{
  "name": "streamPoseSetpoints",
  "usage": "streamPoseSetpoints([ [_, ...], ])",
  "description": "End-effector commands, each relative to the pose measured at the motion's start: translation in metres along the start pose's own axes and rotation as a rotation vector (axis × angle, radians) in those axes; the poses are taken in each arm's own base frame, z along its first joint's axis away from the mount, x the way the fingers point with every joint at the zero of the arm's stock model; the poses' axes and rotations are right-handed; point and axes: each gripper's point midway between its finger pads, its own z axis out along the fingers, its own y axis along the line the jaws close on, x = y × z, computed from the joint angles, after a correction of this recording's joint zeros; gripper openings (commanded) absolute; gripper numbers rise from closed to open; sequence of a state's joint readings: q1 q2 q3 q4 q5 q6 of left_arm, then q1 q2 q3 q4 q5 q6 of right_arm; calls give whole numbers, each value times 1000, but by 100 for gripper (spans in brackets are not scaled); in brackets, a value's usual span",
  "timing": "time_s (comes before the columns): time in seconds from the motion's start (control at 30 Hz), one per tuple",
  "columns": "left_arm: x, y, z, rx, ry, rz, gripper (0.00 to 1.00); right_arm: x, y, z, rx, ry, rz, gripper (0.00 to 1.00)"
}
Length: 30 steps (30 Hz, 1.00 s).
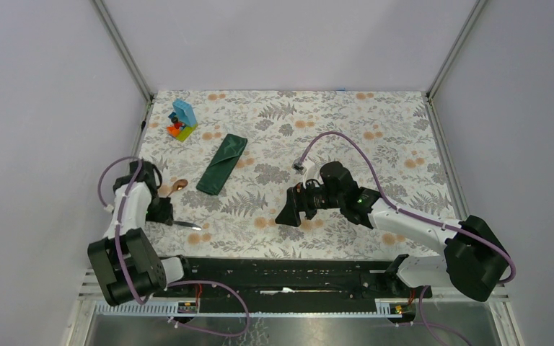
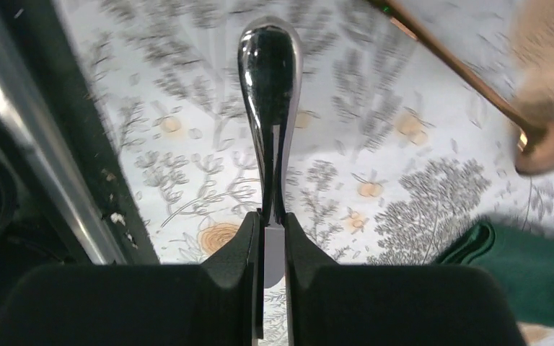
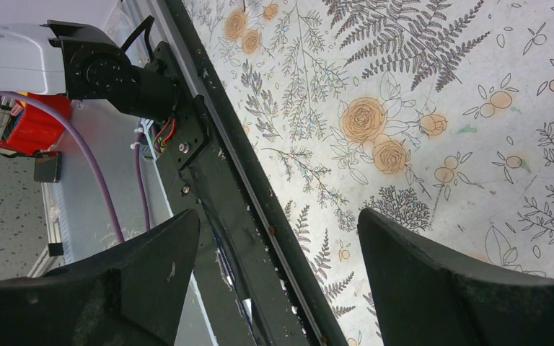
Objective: Fold the napkin into a case and place the utensils inside
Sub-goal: Insert the knife into the folded napkin.
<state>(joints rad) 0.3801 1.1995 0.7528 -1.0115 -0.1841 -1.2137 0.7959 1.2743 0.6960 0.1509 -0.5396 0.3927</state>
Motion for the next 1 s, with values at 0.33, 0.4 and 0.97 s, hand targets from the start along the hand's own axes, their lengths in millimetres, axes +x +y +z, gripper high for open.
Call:
streamPoseSetpoints([
  [0.33, 32, -116, -16, 161, -137, 1210, 0, -9, 2, 1, -4, -41, -20, 87],
  [0.4, 44, -125, -18, 238, -105, 1292, 0, -8, 2, 1, -6, -39, -18, 87],
  [0.97, 99, -141, -40, 242, 50, 1793, 0, -5, 1, 2, -10, -25, -9, 87],
])
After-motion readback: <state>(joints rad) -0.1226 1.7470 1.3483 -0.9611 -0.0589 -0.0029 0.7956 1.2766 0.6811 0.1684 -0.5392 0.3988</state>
